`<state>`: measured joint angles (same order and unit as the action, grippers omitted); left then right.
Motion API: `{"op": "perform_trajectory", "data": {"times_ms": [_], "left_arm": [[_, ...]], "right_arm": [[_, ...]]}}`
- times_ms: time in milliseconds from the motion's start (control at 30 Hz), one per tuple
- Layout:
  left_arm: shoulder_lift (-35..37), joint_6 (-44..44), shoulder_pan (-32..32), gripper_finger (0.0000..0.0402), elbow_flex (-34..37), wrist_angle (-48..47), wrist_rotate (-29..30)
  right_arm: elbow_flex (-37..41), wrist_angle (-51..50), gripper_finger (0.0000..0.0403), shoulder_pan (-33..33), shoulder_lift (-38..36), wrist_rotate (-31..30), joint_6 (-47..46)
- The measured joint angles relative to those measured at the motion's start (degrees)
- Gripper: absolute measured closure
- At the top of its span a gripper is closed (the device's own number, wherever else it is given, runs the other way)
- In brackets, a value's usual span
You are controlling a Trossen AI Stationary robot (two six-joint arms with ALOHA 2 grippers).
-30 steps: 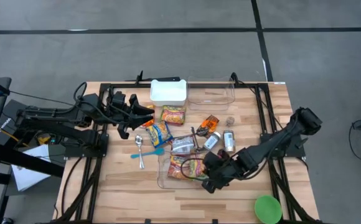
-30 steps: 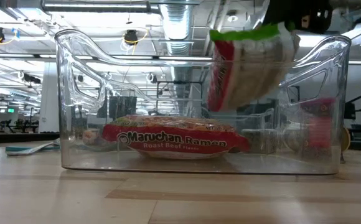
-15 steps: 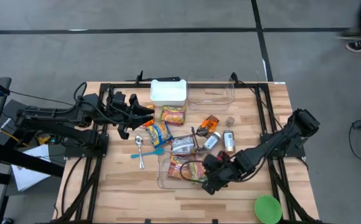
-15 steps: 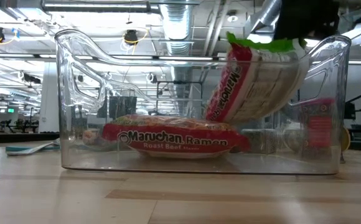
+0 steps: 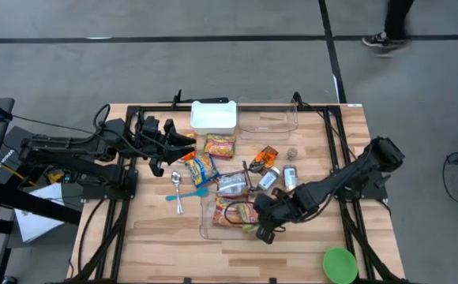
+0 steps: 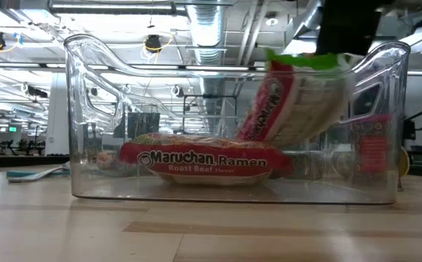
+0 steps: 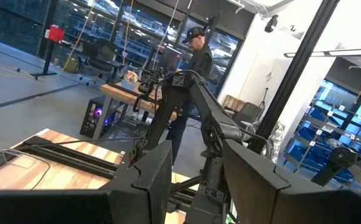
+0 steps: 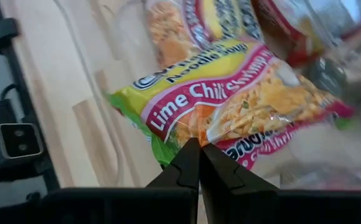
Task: Pick & Place Food Item
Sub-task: Put the bottom green noodle pack into the bottom transparent bin
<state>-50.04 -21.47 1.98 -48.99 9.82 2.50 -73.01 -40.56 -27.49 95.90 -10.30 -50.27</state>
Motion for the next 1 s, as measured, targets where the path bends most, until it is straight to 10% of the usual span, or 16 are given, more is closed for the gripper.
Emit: {"op": "perform_trajectory", "data": {"times_ms": [367, 1000], "left_arm": [[0.0, 0.0, 0.0, 0.0266, 0.0, -1.5, 0.0], [0.0, 1.7, 0.0, 0.0266, 0.0, -1.5, 0.0]], "right_arm": [[0.0, -0.2, 0.0391, 1.6, 0.0, 0.8, 2.2], [0.0, -5.3, 0.0191, -2.2, -1.1, -3.2, -4.9]]}}
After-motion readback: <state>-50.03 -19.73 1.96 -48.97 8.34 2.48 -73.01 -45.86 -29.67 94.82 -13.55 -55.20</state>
